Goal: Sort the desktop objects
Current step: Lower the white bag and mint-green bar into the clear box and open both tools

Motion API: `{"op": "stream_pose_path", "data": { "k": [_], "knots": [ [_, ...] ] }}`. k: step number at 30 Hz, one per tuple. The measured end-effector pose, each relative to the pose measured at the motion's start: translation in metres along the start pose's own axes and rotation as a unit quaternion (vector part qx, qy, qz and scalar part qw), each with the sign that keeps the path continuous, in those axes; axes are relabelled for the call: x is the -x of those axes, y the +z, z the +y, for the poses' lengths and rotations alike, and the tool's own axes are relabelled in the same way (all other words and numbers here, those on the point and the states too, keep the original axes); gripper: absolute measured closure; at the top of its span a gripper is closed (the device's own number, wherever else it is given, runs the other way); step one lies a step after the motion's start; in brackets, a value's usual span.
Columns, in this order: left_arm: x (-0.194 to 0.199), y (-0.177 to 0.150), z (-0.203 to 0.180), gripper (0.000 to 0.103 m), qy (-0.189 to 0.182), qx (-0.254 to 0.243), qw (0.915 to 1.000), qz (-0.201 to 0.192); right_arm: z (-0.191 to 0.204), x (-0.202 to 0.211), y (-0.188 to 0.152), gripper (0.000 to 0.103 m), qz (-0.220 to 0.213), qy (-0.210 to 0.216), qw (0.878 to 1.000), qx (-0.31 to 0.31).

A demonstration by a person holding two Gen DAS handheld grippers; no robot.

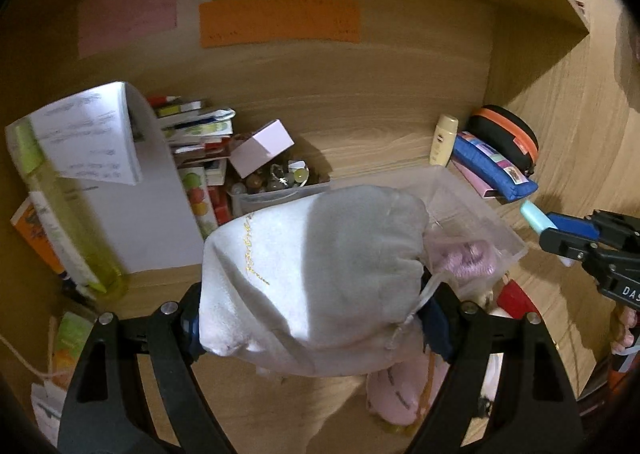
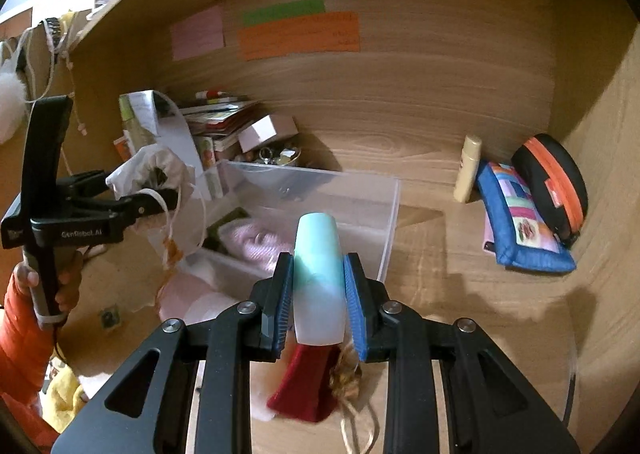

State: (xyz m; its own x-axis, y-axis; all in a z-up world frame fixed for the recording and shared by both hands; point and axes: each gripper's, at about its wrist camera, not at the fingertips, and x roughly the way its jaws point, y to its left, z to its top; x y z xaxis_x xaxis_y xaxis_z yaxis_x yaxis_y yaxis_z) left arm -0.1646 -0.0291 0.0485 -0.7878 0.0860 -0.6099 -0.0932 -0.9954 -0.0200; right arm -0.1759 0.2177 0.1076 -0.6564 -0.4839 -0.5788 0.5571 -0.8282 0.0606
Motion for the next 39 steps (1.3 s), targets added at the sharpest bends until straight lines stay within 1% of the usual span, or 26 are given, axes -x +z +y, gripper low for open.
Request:
{"op": "stream_pose_path", "data": {
  "k": [9,12,14,17,21,25,27,33,35,37,39],
  "knots": [
    [-0.046,0.009,-0.007,0.020,-0.009,-0.015,0.9991,0.040,-0.008,-0.050,0.022,0.080,0.031,0.000,0.999,0.010],
    [-0.060,0.007,-0.008,0.020,-0.013,-0.016,0.9983,0.054,-0.009,-0.066,0.026,0.080,0.041,-0.007,0.999,0.015],
    [-0.066,0.002,-0.010,0.020,-0.018,-0.027,0.9976,0.061,-0.010,-0.075,0.027,0.080,0.048,-0.009,0.999,0.017],
    [-0.068,-0.003,-0.011,0.020,-0.015,-0.038,0.9971,0.064,-0.008,-0.086,0.028,0.080,0.058,-0.014,0.998,0.024],
    [-0.067,-0.004,-0.008,0.020,-0.023,-0.036,0.9971,0.063,-0.007,-0.097,0.029,0.080,0.069,-0.022,0.997,0.026],
    [-0.067,-0.005,-0.008,0.017,-0.018,-0.036,0.9972,0.063,-0.008,-0.107,0.030,0.080,0.083,-0.024,0.996,0.020],
    [-0.067,-0.005,-0.009,0.016,-0.017,-0.038,0.9971,0.064,-0.006,-0.112,0.028,0.080,0.091,-0.035,0.995,0.020],
    [-0.066,-0.004,-0.006,0.013,-0.024,-0.033,0.9971,0.064,0.003,-0.112,0.027,0.080,0.093,-0.046,0.994,0.035],
    [-0.065,-0.004,-0.006,0.011,-0.027,-0.031,0.9971,0.063,0.007,-0.108,0.028,0.077,0.088,-0.055,0.994,0.042],
    [-0.064,-0.004,-0.006,0.011,-0.029,-0.035,0.9970,0.062,0.010,-0.102,0.028,0.060,0.081,-0.064,0.994,0.047],
    [-0.060,-0.004,-0.009,0.010,-0.029,-0.043,0.9969,0.059,0.013,-0.095,0.028,0.051,0.069,-0.074,0.994,0.051]
  ]
}}
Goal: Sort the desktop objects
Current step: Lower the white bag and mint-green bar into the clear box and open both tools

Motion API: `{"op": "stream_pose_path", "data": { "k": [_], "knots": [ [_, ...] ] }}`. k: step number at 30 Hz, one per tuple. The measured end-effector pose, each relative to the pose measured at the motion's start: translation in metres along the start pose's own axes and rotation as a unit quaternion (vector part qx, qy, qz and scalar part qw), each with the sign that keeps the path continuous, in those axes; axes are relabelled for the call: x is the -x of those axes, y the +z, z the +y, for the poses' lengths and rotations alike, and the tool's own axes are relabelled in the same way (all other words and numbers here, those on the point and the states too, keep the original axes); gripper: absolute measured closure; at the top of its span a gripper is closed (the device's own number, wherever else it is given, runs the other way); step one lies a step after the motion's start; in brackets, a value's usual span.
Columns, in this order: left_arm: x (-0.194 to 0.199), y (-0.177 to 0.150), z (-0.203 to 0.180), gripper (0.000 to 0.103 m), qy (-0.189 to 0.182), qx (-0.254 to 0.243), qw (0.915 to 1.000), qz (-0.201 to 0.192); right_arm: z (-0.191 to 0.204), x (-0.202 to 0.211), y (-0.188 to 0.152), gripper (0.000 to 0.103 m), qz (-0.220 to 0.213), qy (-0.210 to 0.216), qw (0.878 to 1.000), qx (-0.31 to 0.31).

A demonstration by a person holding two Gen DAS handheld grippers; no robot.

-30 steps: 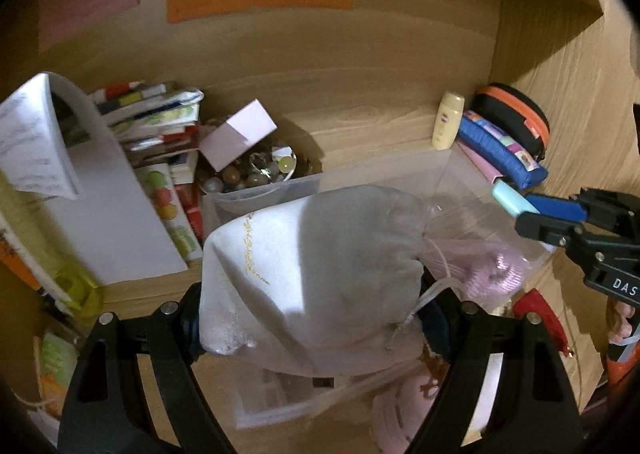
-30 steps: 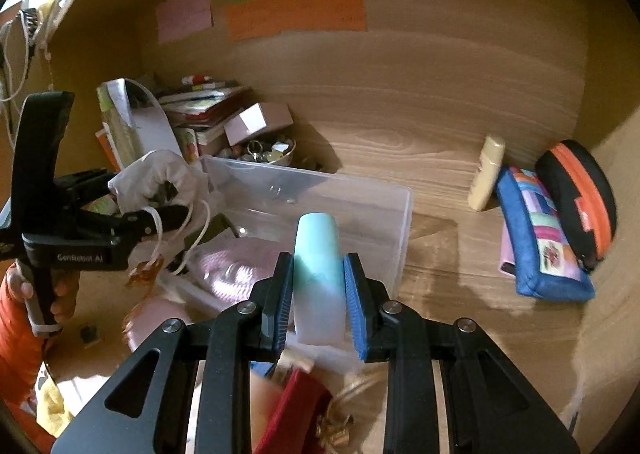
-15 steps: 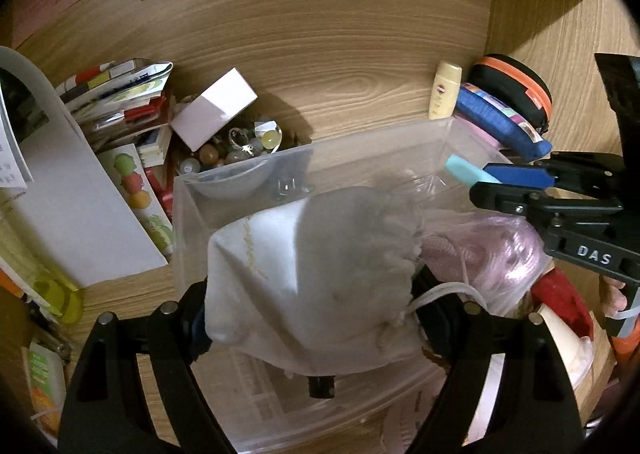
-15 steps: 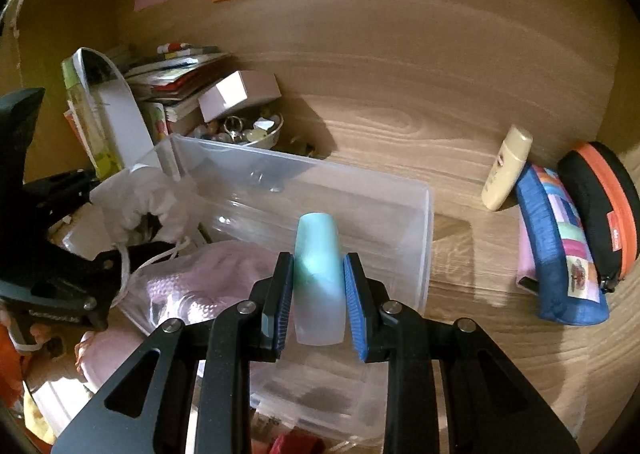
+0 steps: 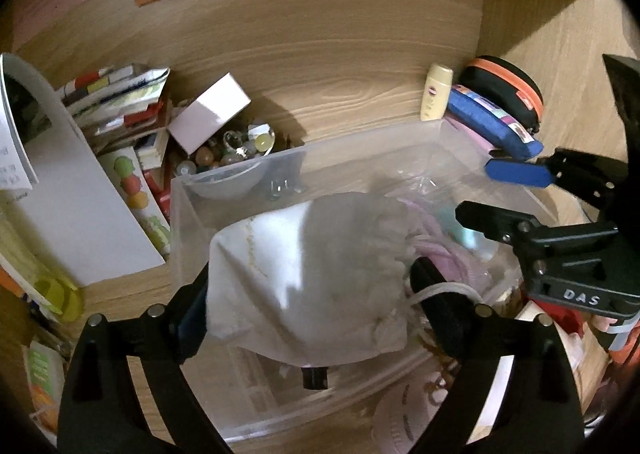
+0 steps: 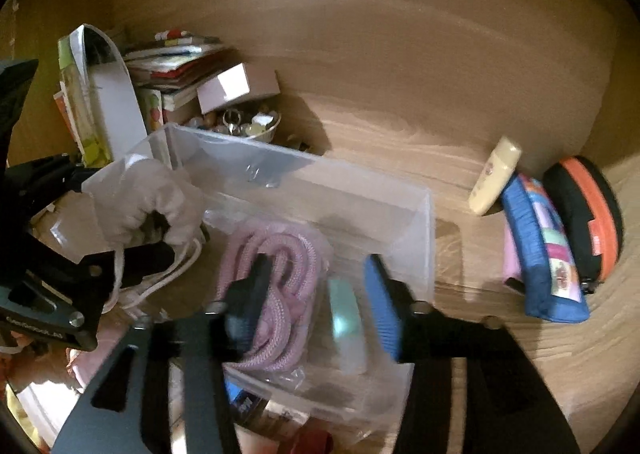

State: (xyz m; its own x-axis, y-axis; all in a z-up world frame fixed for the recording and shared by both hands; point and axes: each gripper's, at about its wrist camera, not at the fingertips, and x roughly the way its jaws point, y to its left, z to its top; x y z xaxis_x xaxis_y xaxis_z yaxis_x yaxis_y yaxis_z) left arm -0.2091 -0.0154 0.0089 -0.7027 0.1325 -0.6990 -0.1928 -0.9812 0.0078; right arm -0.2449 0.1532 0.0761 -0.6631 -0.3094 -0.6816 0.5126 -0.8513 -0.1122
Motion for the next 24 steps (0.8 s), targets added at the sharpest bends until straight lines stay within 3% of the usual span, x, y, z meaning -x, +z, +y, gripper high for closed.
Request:
{"op": "stream_pose_path", "data": {
  "k": [3,7,13,19,24],
  "knots": [
    [0.004,0.001,-0.004,0.007,0.003,-0.005,1.0000,0.000,0.002,0.013,-0.002,0.042,-0.012,-0.012,1.000,0.004],
    [0.012,0.001,-0.006,0.007,0.006,-0.003,1.0000,0.004,-0.002,0.033,-0.008,0.020,-0.031,-0.037,0.999,-0.003],
    [0.034,-0.005,-0.004,0.007,0.021,-0.003,0.9998,0.000,-0.017,0.059,-0.019,0.011,-0.037,-0.031,0.998,-0.033],
    [0.062,-0.012,0.001,0.005,0.018,0.008,0.9997,-0.016,-0.032,0.082,-0.034,0.009,-0.043,-0.010,0.997,-0.070],
    [0.085,-0.019,0.002,0.004,0.023,0.012,0.9993,-0.028,-0.044,0.096,-0.049,0.005,-0.053,-0.019,0.995,-0.088]
  ]
}}
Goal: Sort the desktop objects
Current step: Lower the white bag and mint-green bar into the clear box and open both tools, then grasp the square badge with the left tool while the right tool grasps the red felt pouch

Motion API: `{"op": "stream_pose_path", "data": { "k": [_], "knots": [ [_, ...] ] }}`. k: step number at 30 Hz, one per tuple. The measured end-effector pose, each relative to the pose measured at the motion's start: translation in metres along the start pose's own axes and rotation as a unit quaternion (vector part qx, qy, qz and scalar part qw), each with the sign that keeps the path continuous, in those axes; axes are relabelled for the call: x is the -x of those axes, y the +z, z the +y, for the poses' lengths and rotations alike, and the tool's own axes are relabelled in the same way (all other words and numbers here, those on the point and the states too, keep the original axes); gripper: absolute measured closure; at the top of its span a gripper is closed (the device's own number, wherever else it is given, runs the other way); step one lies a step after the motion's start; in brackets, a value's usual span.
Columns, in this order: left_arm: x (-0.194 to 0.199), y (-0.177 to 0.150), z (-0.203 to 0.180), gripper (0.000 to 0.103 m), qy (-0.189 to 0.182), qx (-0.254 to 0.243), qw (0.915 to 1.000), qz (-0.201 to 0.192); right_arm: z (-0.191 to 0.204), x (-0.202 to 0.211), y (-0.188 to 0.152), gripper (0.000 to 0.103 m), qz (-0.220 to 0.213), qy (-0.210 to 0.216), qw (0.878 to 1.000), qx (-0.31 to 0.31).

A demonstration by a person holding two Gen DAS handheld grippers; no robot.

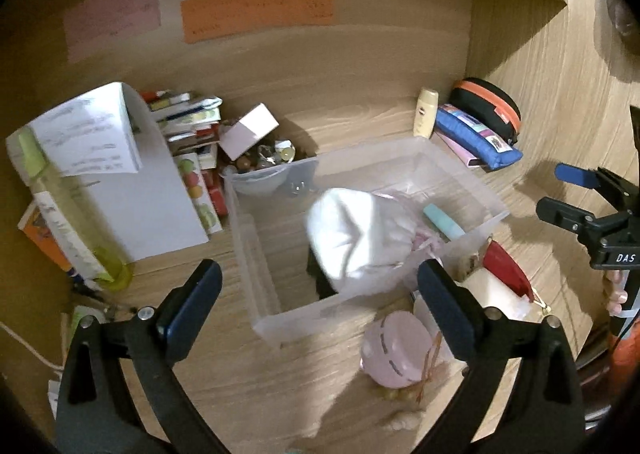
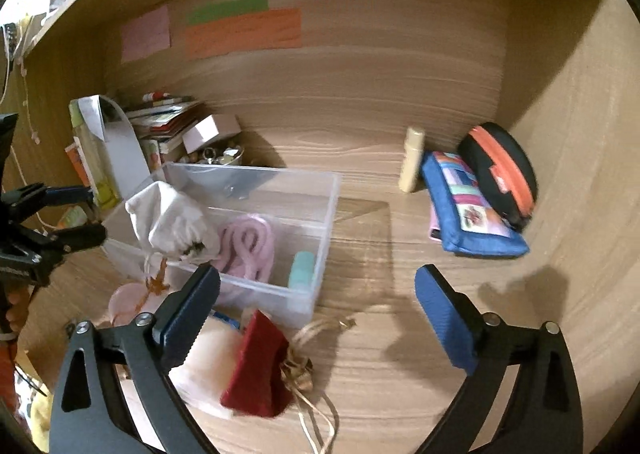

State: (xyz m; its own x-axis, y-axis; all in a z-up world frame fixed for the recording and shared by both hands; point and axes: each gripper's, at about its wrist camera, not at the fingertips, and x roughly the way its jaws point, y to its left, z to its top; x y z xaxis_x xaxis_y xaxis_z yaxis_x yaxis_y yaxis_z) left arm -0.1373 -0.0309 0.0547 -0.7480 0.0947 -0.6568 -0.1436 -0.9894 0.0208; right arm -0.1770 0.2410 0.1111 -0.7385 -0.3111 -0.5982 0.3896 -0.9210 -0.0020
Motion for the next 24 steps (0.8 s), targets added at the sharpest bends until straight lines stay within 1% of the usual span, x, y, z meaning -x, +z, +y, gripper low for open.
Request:
{"op": "stream_pose_path", "data": {
  "k": [5,11,15,18,21,22,24],
  "knots": [
    [0.014,-0.014,0.006,0.003,0.014,0.009,0.9999,-0.002,-0.008,0.015,-0.015,0.005,-0.003,-0.009,1.000,-0.002],
    [0.024,-0.045,0.020,0.003,0.035,0.027,0.9990,0.009,-0.016,0.028,-0.031,0.005,-0.008,-0.027,1.000,-0.008],
    [0.032,-0.067,0.030,0.003,0.040,0.041,0.9982,0.017,-0.023,0.025,-0.042,0.005,0.009,-0.029,0.999,-0.020],
    [0.036,-0.084,0.036,0.003,0.047,0.050,0.9974,0.024,-0.024,0.021,-0.049,0.005,0.020,-0.017,0.999,-0.031],
    [0.040,-0.097,0.038,0.003,0.064,0.048,0.9966,0.022,-0.016,0.023,-0.053,0.006,0.005,0.020,0.999,-0.035],
    [0.042,-0.101,0.038,0.003,0.063,0.048,0.9967,0.022,-0.012,0.023,-0.053,0.006,0.002,0.029,0.999,-0.032],
    [0.045,-0.107,0.037,0.003,0.058,0.044,0.9972,0.018,-0.003,0.022,-0.051,0.008,-0.001,0.032,0.999,-0.024]
  ]
}}
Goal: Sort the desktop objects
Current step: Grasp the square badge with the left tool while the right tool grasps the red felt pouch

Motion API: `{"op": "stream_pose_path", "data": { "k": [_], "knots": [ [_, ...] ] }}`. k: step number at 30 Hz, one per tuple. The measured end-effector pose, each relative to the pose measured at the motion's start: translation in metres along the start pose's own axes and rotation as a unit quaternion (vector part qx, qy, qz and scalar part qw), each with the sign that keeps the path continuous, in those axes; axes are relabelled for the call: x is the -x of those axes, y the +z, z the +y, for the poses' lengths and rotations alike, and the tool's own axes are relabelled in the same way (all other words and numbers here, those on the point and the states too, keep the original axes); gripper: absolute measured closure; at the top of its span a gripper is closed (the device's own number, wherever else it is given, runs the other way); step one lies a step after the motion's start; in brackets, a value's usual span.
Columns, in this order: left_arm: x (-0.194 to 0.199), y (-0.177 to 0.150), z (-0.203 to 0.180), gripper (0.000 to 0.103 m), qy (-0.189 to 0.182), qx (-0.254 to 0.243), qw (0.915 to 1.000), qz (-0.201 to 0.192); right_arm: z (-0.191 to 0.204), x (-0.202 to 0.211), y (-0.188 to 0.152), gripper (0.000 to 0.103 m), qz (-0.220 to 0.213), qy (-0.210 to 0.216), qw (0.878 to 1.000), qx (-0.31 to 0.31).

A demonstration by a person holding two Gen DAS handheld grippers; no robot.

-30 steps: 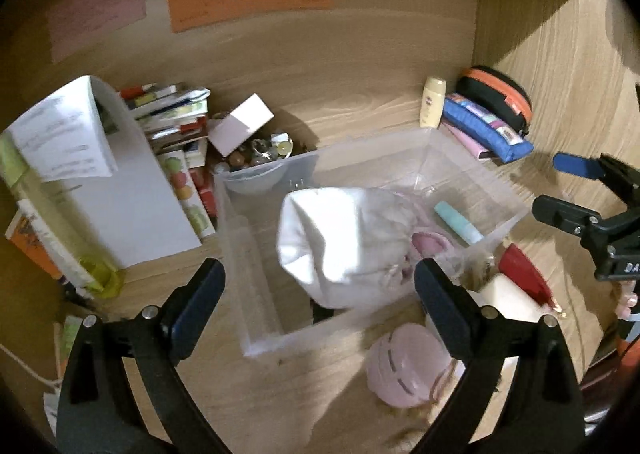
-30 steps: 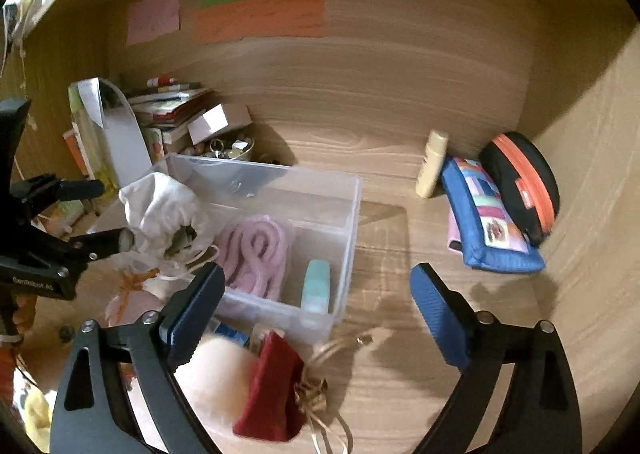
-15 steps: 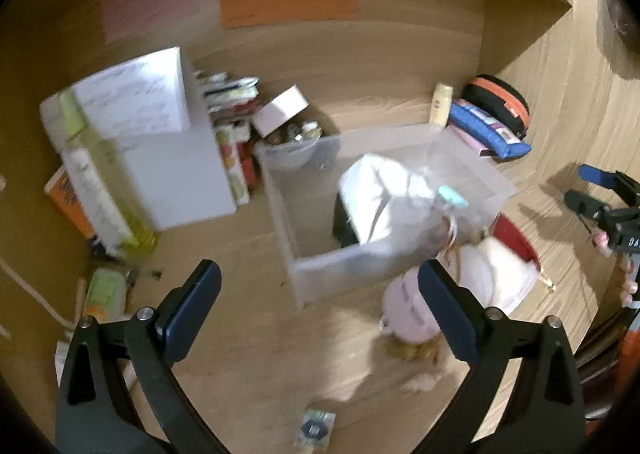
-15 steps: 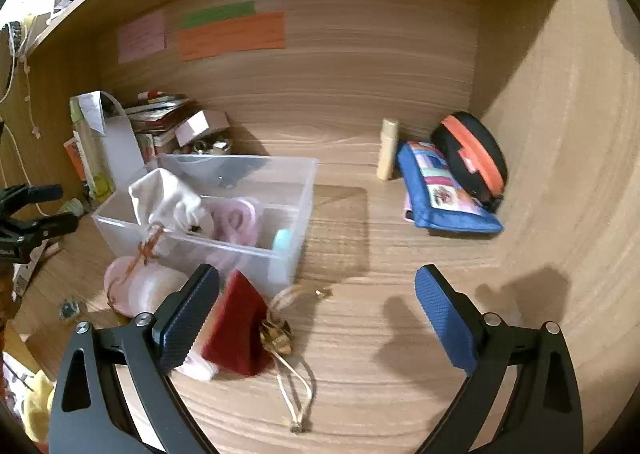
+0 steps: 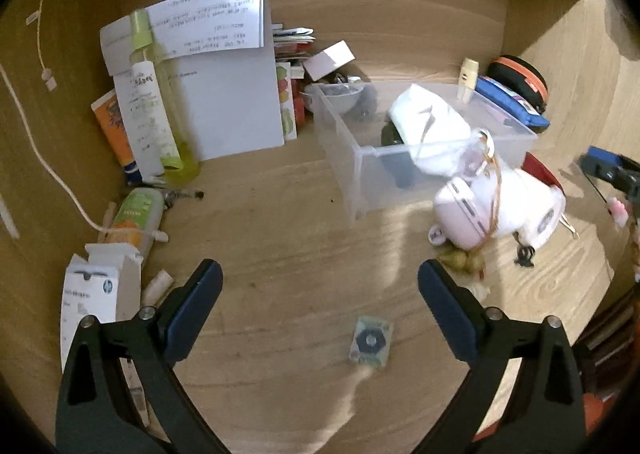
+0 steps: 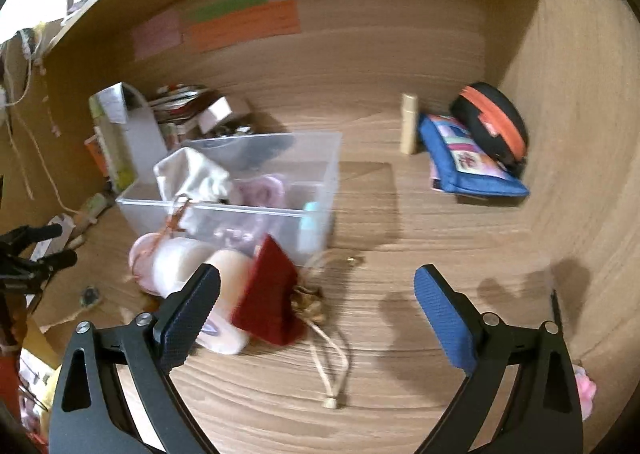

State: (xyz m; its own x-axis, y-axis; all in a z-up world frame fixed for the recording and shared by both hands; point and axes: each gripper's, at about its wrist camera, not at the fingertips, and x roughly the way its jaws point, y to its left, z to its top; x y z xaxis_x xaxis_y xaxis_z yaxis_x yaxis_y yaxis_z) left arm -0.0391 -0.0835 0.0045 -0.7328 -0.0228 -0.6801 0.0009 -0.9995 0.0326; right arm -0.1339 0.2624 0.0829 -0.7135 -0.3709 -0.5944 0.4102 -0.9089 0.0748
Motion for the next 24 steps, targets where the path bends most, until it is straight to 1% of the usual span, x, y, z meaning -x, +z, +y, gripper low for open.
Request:
{"op": "stream_pose_path", "data": {
  "k": [2,4,6,9,10,11,12,14,16,17,18,19,21,22,23,24],
  "knots": [
    [0.004,-0.006,-0.002,0.003,-0.002,-0.005,1.0000,-0.007,0.010,-0.004,0.002,0.013,0.001,0.000,1.000,0.011],
    [0.006,-0.011,-0.004,0.006,-0.010,-0.010,0.9999,-0.009,0.020,-0.010,0.002,0.019,0.007,0.000,1.000,0.021],
    [0.005,-0.014,-0.007,0.017,-0.021,-0.015,0.9997,-0.003,0.028,-0.017,0.002,0.022,0.014,0.002,0.999,0.029],
    [0.001,-0.022,-0.012,0.022,-0.032,-0.023,0.9992,0.009,0.037,-0.027,0.000,0.026,0.023,0.001,0.999,0.037],
    [-0.001,-0.024,-0.014,0.023,-0.035,-0.027,0.9990,0.011,0.038,-0.029,0.000,0.030,0.026,0.000,0.999,0.039],
    [-0.003,-0.027,-0.015,0.026,-0.038,-0.030,0.9987,0.014,0.040,-0.034,0.000,0.033,0.030,-0.003,0.999,0.042],
    [-0.005,-0.029,-0.016,0.029,-0.041,-0.033,0.9985,0.017,0.041,-0.035,0.000,0.039,0.030,-0.005,0.999,0.042],
    [-0.008,-0.031,-0.018,0.031,-0.049,-0.034,0.9980,0.023,0.040,-0.039,0.002,0.043,0.035,-0.006,0.999,0.039],
    [-0.013,-0.033,-0.020,0.034,-0.054,-0.035,0.9976,0.028,0.039,-0.044,0.002,0.052,0.043,-0.012,0.998,0.034],
    [-0.015,-0.034,-0.021,0.036,-0.055,-0.035,0.9974,0.031,0.037,-0.046,0.002,0.054,0.045,-0.015,0.998,0.032],
    [-0.017,-0.035,-0.022,0.040,-0.057,-0.035,0.9972,0.034,0.035,-0.048,0.002,0.059,0.051,-0.019,0.998,0.031],
    [-0.020,-0.036,-0.022,0.042,-0.059,-0.034,0.9970,0.037,0.033,-0.049,0.001,0.063,0.055,-0.022,0.998,0.032],
    [-0.025,-0.037,-0.022,0.048,-0.065,-0.030,0.9965,0.044,0.029,-0.053,-0.003,0.065,0.064,-0.028,0.997,0.032],
    [-0.027,-0.038,-0.022,0.049,-0.067,-0.028,0.9962,0.047,0.027,-0.054,-0.004,0.068,0.067,-0.030,0.997,0.033],
    [-0.029,-0.038,-0.022,0.054,-0.069,-0.027,0.9960,0.050,0.025,-0.056,-0.006,0.070,0.070,-0.035,0.996,0.034],
    [-0.031,-0.038,-0.023,0.059,-0.068,-0.028,0.9959,0.052,0.024,-0.057,-0.007,0.074,0.072,-0.037,0.996,0.034]
  ]
}}
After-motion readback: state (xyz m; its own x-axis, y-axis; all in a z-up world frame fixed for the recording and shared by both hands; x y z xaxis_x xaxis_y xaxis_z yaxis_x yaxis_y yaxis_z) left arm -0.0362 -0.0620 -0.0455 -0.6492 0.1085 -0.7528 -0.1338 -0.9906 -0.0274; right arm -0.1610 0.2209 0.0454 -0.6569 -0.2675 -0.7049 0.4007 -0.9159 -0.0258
